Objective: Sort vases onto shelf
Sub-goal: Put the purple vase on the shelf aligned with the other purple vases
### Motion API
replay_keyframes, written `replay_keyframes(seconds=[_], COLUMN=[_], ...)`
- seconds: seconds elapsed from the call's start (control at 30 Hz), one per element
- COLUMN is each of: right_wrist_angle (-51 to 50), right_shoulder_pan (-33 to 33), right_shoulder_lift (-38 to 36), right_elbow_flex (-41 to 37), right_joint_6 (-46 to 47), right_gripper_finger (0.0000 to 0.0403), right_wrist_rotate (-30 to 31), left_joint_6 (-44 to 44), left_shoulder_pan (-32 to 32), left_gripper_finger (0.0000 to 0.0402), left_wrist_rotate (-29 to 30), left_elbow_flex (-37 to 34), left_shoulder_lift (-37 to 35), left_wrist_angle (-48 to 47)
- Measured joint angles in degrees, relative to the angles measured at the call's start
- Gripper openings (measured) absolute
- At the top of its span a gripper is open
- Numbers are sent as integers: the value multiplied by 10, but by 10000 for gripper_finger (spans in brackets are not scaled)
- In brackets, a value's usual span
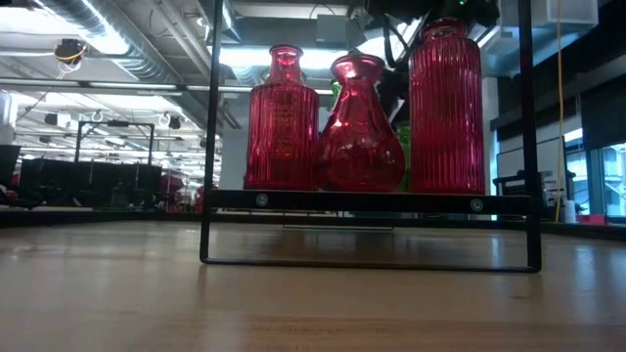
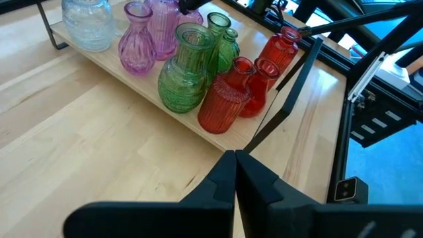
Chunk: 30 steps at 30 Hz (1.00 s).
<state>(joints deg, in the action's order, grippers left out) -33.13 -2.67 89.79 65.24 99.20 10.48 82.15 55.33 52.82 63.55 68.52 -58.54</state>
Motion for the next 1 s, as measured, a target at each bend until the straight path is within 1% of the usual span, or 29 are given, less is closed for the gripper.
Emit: replay_keyframes(seconds=[0.13,0.37,0.47,0.57,0.77,1.0], right_wrist_angle=[1,-1,-1,-1,2,-14], right_shoulder_pan=[0,0,0,0,0,0], right_shoulder_lift=[1,1,1,1,1,-3], right_elbow_flex=[0,0,0,0,0,5], right_joint_6=[0,0,-3,-5,-6,-19], right_gripper_finger=[12,76,89,89,76,74], right_wrist_rotate=[5,7,10,14,13,11], left_joint_6=[0,0,0,0,0,2], left_shoulder_pan=[0,0,0,0,0,0], left_gripper_finger=[0,0,0,0,0,0], left_wrist_rotate=[0,0,0,0,0,0], left_elbow_flex=[0,0,0,0,0,0], left_shoulder_lift=[0,0,0,0,0,0], left_wrist_angle=[0,1,1,1,3,4])
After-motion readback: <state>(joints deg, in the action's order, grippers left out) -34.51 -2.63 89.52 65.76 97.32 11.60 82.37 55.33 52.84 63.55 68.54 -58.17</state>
